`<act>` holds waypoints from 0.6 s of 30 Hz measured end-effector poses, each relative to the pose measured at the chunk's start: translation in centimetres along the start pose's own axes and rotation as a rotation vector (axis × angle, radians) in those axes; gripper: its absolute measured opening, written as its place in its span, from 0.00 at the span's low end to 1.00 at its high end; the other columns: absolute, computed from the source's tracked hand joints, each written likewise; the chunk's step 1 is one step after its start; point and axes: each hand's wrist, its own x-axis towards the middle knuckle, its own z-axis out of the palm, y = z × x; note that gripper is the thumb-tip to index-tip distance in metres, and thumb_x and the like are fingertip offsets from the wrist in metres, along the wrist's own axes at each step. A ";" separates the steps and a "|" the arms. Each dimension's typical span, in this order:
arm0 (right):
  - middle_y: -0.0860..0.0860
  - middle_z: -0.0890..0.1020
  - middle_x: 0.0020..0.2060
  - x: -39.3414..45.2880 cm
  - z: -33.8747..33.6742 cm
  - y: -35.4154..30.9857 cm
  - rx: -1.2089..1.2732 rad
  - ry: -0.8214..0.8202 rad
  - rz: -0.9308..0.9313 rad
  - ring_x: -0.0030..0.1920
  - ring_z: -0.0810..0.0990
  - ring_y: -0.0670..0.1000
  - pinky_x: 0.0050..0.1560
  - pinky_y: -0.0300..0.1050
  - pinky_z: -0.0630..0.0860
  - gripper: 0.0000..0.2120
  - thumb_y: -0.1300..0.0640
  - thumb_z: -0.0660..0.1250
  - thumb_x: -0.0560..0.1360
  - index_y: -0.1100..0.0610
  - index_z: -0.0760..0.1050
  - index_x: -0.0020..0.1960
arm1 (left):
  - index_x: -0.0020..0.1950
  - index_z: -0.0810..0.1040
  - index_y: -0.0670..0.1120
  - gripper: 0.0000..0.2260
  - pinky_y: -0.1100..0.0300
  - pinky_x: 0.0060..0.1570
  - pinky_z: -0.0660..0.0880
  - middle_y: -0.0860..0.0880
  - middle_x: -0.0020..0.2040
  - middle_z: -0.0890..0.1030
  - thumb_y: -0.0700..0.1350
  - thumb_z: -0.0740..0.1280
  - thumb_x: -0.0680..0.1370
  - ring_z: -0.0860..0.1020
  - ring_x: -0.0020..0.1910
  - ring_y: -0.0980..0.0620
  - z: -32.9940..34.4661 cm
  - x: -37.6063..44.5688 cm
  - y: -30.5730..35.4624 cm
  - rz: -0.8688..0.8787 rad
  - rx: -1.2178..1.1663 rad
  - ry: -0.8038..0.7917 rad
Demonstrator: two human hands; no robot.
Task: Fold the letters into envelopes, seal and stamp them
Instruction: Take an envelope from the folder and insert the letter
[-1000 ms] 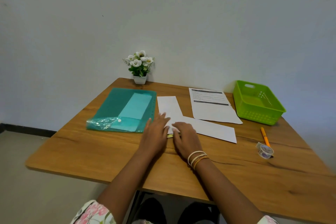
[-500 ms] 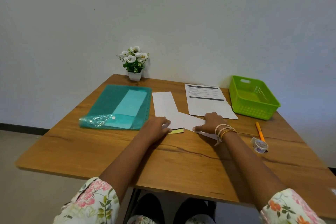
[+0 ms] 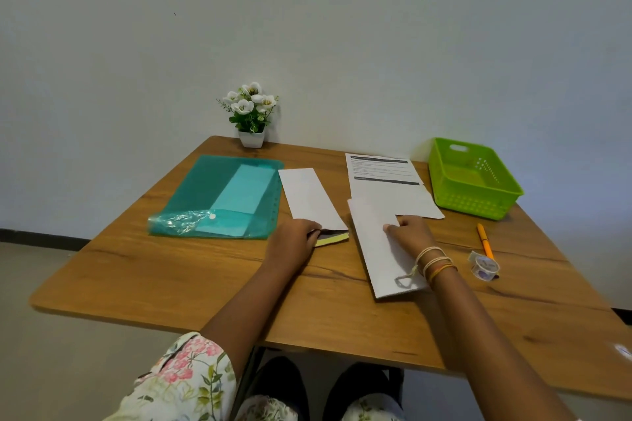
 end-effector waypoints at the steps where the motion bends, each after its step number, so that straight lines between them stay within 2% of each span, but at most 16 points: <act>1: 0.55 0.77 0.39 -0.6 -0.1 -0.2 0.061 -0.002 0.001 0.42 0.75 0.55 0.44 0.44 0.69 0.07 0.58 0.67 0.75 0.59 0.76 0.40 | 0.57 0.83 0.48 0.11 0.57 0.49 0.76 0.50 0.54 0.84 0.48 0.66 0.78 0.80 0.53 0.50 0.1 0.0 0.0 -0.023 -0.027 0.010; 4: 0.55 0.81 0.43 -2.6 -0.7 -0.9 0.195 -0.072 -0.003 0.42 0.79 0.54 0.44 0.43 0.74 0.04 0.61 0.66 0.76 0.60 0.79 0.49 | 0.56 0.84 0.48 0.10 0.56 0.49 0.77 0.50 0.53 0.84 0.48 0.67 0.78 0.80 0.52 0.51 0.1 0.0 -0.1 -0.073 -0.100 0.029; 6: 0.54 0.82 0.42 -3.7 -0.8 -1.0 0.128 -0.220 0.019 0.41 0.80 0.53 0.43 0.44 0.76 0.04 0.59 0.67 0.76 0.55 0.78 0.49 | 0.55 0.84 0.48 0.10 0.56 0.50 0.78 0.50 0.52 0.85 0.48 0.68 0.77 0.80 0.51 0.51 0.1 0.0 -0.1 -0.090 -0.128 0.035; 8: 0.55 0.83 0.43 -4.5 -0.6 -0.8 0.045 -0.386 0.066 0.43 0.81 0.55 0.47 0.48 0.77 0.05 0.58 0.68 0.75 0.52 0.78 0.50 | 0.55 0.84 0.47 0.10 0.56 0.49 0.77 0.49 0.52 0.85 0.47 0.68 0.77 0.81 0.51 0.50 0.0 -0.1 -0.2 -0.092 -0.142 0.033; 10: 0.56 0.84 0.44 -4.8 -0.3 -0.8 0.033 -0.476 0.097 0.42 0.82 0.55 0.47 0.49 0.78 0.06 0.57 0.69 0.74 0.50 0.79 0.50 | 0.55 0.84 0.45 0.10 0.58 0.50 0.77 0.48 0.52 0.85 0.46 0.68 0.77 0.81 0.51 0.50 -0.1 -0.1 -0.3 -0.090 -0.153 0.040; 14: 0.53 0.83 0.41 -4.7 0.1 -0.6 0.089 -0.492 0.102 0.37 0.80 0.51 0.38 0.41 0.76 0.05 0.58 0.69 0.74 0.49 0.79 0.48 | 0.53 0.85 0.43 0.09 0.63 0.49 0.74 0.47 0.50 0.85 0.44 0.70 0.76 0.81 0.50 0.51 -0.2 0.0 -0.2 -0.118 -0.197 0.069; 16: 0.54 0.84 0.43 -4.4 0.1 -0.5 0.114 -0.488 0.110 0.39 0.81 0.52 0.40 0.43 0.77 0.07 0.57 0.70 0.74 0.51 0.80 0.52 | 0.53 0.85 0.43 0.09 0.64 0.48 0.72 0.47 0.49 0.85 0.44 0.70 0.76 0.80 0.49 0.52 -0.2 0.0 -0.2 -0.133 -0.204 0.070; 18: 0.55 0.84 0.46 -4.0 0.0 -0.4 0.129 -0.483 0.118 0.43 0.81 0.54 0.47 0.47 0.77 0.08 0.57 0.70 0.73 0.51 0.81 0.53 | 0.53 0.85 0.43 0.09 0.64 0.47 0.72 0.47 0.49 0.85 0.44 0.70 0.76 0.80 0.48 0.52 -0.2 0.1 -0.3 -0.142 -0.207 0.072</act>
